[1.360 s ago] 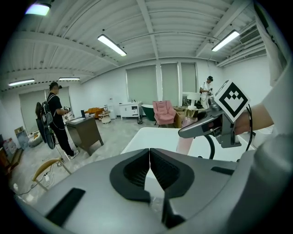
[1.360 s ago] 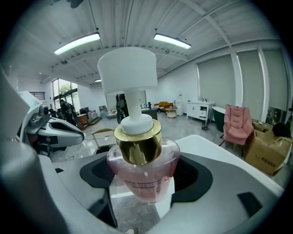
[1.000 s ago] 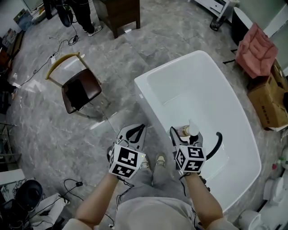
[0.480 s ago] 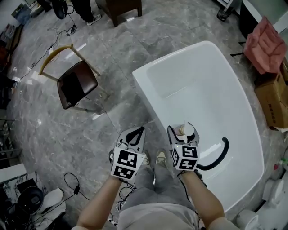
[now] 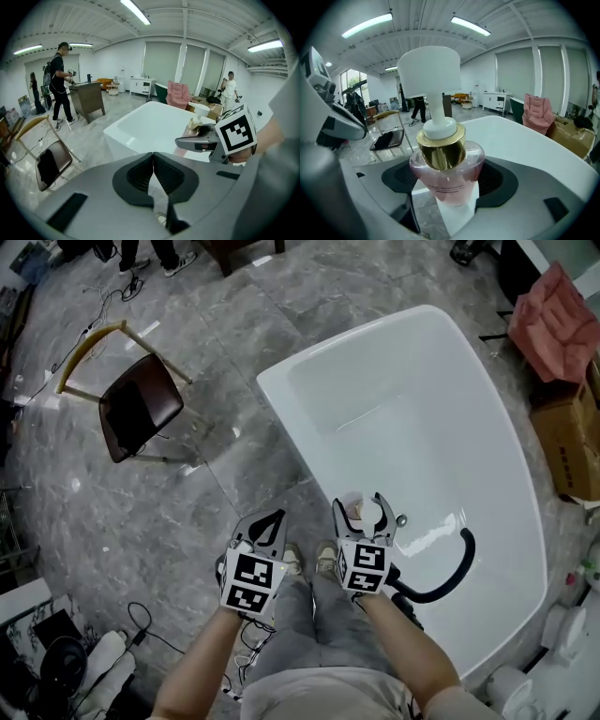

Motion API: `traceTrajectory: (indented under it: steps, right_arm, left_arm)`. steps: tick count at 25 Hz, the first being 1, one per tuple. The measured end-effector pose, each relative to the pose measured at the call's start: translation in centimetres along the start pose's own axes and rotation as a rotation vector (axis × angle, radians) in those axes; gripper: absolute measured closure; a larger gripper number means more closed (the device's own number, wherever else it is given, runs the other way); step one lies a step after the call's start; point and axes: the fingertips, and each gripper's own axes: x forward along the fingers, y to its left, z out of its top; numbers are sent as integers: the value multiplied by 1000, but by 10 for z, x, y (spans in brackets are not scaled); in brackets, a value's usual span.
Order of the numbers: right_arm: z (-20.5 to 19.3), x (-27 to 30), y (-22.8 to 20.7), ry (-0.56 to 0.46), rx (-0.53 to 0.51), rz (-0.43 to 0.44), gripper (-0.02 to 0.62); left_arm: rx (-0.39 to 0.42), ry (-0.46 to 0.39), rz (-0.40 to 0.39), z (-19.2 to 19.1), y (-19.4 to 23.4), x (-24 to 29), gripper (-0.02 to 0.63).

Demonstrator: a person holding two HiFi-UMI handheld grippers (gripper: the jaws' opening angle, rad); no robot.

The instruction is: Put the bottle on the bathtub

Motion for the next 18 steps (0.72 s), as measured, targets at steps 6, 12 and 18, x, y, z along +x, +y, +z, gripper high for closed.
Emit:
traceTrajectory:
  steps: [6, 12, 18]
  right_arm:
    - [-8, 3, 8, -55, 17, 47, 212]
    - [-8, 5, 12, -53, 32, 51, 212]
    - [-11, 7, 14, -44, -3, 38, 212]
  left_arm:
    - [-31, 31, -15, -21, -7, 15, 586]
    - [-36, 34, -24, -24, -9, 16, 586]
    - [-22, 26, -32, -18, -8, 8, 586]
